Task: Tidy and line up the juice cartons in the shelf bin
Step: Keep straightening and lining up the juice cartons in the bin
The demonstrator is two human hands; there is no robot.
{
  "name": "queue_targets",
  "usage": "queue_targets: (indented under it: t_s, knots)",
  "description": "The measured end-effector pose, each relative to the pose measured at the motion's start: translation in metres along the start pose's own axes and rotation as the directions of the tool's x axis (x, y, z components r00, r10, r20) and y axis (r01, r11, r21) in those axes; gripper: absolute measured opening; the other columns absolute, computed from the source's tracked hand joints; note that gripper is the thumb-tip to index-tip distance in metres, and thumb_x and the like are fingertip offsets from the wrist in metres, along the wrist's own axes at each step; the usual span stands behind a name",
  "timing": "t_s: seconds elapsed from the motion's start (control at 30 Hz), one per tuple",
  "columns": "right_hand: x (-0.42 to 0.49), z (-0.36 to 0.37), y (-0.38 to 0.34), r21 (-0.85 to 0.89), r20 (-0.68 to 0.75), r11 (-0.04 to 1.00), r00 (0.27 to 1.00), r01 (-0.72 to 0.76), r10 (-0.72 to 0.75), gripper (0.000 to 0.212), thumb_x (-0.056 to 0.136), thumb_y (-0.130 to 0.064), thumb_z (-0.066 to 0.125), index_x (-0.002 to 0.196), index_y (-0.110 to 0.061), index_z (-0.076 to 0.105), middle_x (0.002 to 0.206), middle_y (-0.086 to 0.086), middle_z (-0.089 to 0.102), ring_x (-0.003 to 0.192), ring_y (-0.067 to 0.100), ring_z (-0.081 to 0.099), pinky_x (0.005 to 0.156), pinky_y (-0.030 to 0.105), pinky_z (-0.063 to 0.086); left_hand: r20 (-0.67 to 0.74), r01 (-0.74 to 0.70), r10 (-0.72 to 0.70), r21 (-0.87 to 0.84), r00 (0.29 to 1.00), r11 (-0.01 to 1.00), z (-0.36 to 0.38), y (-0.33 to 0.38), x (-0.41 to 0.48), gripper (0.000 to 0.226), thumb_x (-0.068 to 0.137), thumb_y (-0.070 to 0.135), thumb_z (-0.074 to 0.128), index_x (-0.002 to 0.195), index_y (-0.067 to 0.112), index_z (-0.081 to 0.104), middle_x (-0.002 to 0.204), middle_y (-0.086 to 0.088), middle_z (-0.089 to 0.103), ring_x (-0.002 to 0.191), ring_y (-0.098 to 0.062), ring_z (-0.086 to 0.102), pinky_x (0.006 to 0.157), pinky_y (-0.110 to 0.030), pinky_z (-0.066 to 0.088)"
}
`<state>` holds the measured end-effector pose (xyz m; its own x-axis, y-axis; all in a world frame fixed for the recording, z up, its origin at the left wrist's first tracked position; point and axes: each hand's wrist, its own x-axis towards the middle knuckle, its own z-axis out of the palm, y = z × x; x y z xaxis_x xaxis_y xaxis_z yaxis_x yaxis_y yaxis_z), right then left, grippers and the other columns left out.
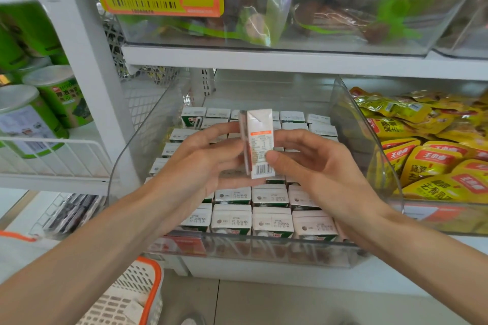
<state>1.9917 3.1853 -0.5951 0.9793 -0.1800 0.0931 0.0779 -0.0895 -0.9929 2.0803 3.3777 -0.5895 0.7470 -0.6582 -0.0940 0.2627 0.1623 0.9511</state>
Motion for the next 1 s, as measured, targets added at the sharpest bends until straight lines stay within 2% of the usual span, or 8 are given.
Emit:
queue_targets:
  t_s: [0.07, 0.2, 0.4, 0.5, 0.6, 0.8, 0.93, 1.0]
  knots:
    - [0.0003, 0.0002, -0.0002, -0.019, 0.016, 1.0, 1.0, 0.008, -0.008, 0.023, 0.098, -0.017, 0.074, 0.12, -0.022, 0.077, 0.115, -0.005, 0.08, 0.111, 0.014, 0.076, 0.101, 0.034, 0.059, -0.036, -0.018, 0.02, 0.055, 0.999, 0.998, 0.0, -0.0022, 0.0001, 0.043, 0.096, 0.006, 0.066, 0.137, 0.015, 0.058, 0.127, -0.011, 0.074, 0.108, -0.032, 0.076, 0.083, -0.044, 0.065]
    - [0.0008, 0.0023, -0.0005, -0.08, 0.089, 0.996, 0.996, 0.034, -0.027, 0.03, 0.093, -0.02, 0.079, 0.122, -0.023, 0.077, 0.114, -0.007, 0.081, 0.11, 0.011, 0.075, 0.1, 0.028, 0.059, -0.114, -0.036, 0.047, 0.098, 0.992, 0.995, -0.0022, -0.006, 0.0013, 0.055, 0.08, 0.016, 0.077, 0.131, 0.015, 0.057, 0.123, -0.011, 0.075, 0.1, -0.032, 0.078, 0.079, -0.046, 0.066]
    - [0.0023, 0.0008, 0.0002, -0.087, 0.017, 0.993, 0.997, 0.08, -0.078, 0.03, 0.09, -0.011, 0.081, 0.118, -0.022, 0.077, 0.106, -0.006, 0.082, 0.1, 0.01, 0.078, 0.091, 0.019, 0.059, -0.114, -0.068, 0.085, 0.146, 0.99, 0.987, -0.0017, -0.0068, 0.0008, 0.057, 0.075, 0.019, 0.082, 0.126, 0.014, 0.056, 0.118, -0.005, 0.077, 0.095, -0.034, 0.079, 0.073, -0.046, 0.066]
    - [0.0032, 0.0026, -0.0001, -0.063, -0.01, 0.995, 0.997, 0.077, -0.078, 0.036, 0.089, -0.007, 0.08, 0.12, -0.025, 0.074, 0.104, -0.003, 0.082, 0.099, 0.012, 0.078, 0.095, 0.026, 0.06, -0.161, -0.067, 0.099, 0.191, 0.982, 0.979, 0.0023, -0.0054, -0.0003, 0.068, 0.067, 0.023, 0.088, 0.129, 0.018, 0.062, 0.121, -0.002, 0.075, 0.094, -0.029, 0.08, 0.067, -0.039, 0.066]
    - [0.0025, 0.003, 0.0004, -0.075, 0.022, 0.994, 0.996, 0.083, -0.082, 0.041, 0.089, -0.007, 0.08, 0.125, -0.024, 0.072, 0.107, -0.004, 0.082, 0.101, 0.012, 0.078, 0.095, 0.025, 0.06, -0.142, -0.071, 0.109, 0.252, 0.984, 0.965, 0.0058, -0.0047, -0.0028, 0.059, 0.069, 0.027, 0.088, 0.125, 0.023, 0.069, 0.121, 0.003, 0.075, 0.094, -0.027, 0.08, 0.065, -0.036, 0.066]
    - [0.0031, 0.0013, -0.0001, -0.099, -0.016, 0.984, 0.989, 0.148, -0.15, 0.04, 0.083, -0.001, 0.086, 0.116, -0.017, 0.071, 0.106, -0.002, 0.081, 0.1, 0.014, 0.077, 0.09, 0.027, 0.062, -0.096, -0.134, 0.174, 0.331, 0.98, 0.934, 0.0061, -0.0039, -0.0045, 0.056, 0.076, 0.013, 0.088, 0.127, 0.026, 0.07, 0.123, 0.008, 0.074, 0.106, -0.017, 0.076, 0.073, -0.039, 0.067]
    - [0.0016, 0.0015, 0.0002, -0.145, -0.025, 0.956, 0.965, 0.253, -0.26, 0.04, 0.08, 0.006, 0.087, 0.11, -0.011, 0.067, 0.11, -0.001, 0.078, 0.109, 0.016, 0.074, 0.089, 0.032, 0.062, -0.022, -0.291, 0.361, 0.544, 0.932, 0.787, 0.0054, -0.0015, -0.0032, 0.057, 0.073, 0.012, 0.091, 0.122, 0.032, 0.071, 0.119, 0.019, 0.075, 0.119, -0.001, 0.067, 0.092, -0.023, 0.06]
    - [0.0011, 0.0019, 0.0001, -0.175, -0.018, 0.94, 0.954, 0.292, -0.3, 0.038, 0.08, 0.008, 0.086, 0.107, -0.009, 0.066, 0.109, -0.003, 0.078, 0.112, 0.015, 0.073, 0.089, 0.031, 0.062, 0.013, -0.343, 0.413, 0.579, 0.911, 0.739, 0.0051, -0.0009, -0.0026, 0.055, 0.071, 0.011, 0.092, 0.12, 0.029, 0.072, 0.117, 0.018, 0.076, 0.122, -0.002, 0.065, 0.098, -0.024, 0.057]
